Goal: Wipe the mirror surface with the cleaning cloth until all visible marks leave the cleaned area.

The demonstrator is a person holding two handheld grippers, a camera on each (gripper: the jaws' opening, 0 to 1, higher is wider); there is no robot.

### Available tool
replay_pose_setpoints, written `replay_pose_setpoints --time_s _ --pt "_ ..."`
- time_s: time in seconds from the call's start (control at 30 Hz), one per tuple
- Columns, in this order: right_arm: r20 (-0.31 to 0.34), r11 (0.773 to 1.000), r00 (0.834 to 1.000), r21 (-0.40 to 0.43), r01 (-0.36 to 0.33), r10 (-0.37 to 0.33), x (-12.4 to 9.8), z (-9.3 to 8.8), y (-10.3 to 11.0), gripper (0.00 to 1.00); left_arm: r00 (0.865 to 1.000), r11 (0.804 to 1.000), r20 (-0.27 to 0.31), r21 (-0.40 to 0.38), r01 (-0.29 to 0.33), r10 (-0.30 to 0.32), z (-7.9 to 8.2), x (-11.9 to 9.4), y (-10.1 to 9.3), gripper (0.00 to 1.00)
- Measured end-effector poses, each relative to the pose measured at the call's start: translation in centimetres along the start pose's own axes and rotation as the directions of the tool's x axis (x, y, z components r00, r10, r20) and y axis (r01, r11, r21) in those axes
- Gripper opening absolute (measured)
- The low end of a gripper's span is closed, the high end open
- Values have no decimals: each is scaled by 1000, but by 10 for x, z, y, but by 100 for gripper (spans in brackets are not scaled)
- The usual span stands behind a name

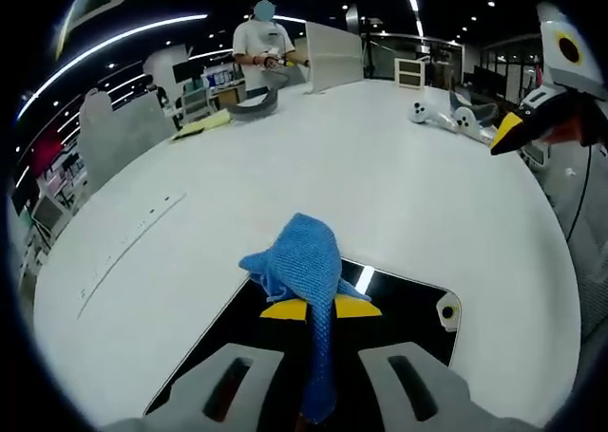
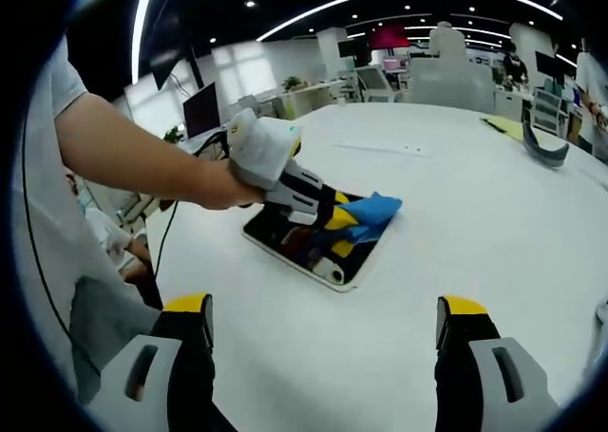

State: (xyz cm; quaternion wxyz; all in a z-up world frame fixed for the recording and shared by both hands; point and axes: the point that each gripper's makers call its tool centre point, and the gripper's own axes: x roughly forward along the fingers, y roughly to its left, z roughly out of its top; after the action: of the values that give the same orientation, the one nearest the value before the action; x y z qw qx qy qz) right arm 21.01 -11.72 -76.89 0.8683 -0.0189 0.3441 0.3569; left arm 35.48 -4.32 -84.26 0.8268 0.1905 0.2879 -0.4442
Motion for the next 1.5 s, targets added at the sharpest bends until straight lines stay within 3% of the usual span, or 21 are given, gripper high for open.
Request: replay_pose_setpoints --time_s 0.37,0.6,0.77,1.5 --pt "-8 1000 1000 1 -9 9 4 0 1 97 999 997 7 -68 -48 48 1 2 19 4" --pt "-16 1000 1000 -2 -6 6 5 -2 -3 98 997 996 -1 -39 -83 83 1 2 28 4" --pt "-17 1000 1000 2 -7 7 4 -3 -4 98 996 994 -7 -60 -93 92 0 1 36 4" --pt "-12 1000 1000 12 -12 13 6 -4 -1 98 994 990 -1 -80 -112 113 2 -4 37 4"
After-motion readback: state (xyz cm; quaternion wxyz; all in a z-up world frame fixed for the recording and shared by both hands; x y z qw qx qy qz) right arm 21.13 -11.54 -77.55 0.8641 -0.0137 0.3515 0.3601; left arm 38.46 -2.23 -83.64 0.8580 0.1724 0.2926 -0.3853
